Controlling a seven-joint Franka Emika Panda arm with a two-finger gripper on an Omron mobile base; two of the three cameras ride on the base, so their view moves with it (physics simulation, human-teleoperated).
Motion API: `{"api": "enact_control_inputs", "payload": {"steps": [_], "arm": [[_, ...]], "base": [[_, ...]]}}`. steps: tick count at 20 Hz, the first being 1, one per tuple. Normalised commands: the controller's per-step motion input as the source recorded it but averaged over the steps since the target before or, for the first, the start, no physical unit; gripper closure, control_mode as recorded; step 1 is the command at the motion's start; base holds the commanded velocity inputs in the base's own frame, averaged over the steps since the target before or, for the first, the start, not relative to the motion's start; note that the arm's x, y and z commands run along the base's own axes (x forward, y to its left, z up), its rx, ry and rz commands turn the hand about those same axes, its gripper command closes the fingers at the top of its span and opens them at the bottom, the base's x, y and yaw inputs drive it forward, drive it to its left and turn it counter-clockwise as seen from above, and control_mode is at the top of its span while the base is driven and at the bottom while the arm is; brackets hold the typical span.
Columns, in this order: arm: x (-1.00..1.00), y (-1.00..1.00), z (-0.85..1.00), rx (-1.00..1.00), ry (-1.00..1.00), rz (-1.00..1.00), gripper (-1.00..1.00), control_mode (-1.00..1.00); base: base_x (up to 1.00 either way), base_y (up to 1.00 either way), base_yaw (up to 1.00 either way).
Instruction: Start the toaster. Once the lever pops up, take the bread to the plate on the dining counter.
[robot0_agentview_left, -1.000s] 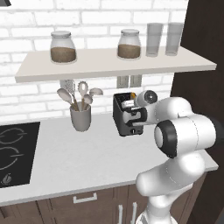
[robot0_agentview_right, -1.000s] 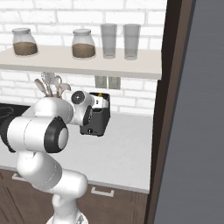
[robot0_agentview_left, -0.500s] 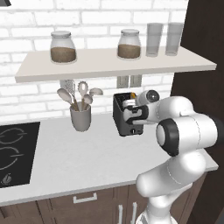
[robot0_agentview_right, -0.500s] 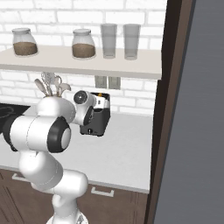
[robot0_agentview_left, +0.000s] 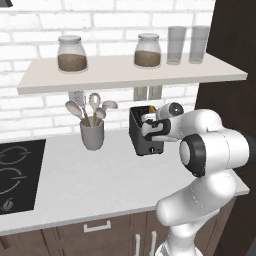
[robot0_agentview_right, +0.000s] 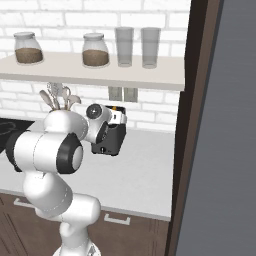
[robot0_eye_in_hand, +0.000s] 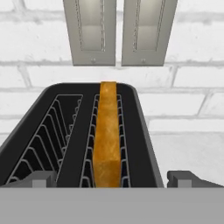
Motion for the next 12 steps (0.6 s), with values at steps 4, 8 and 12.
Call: {"api": "enact_control_inputs", "payload": {"steps": [4,8,12], "arm": [[0.09,0.00,0.00,0.00,0.00,0.00,-1.00,-1.00],[0.06,0.00,0.00,0.00,0.00,0.00,-1.00,-1.00],[0.01,0.00,0.00,0.00,0.00,0.00,-1.00,-1.00]], "base": [[0.00,0.00,0.00],[0.00,0.00,0.00],[0.00,0.00,0.00]]}}
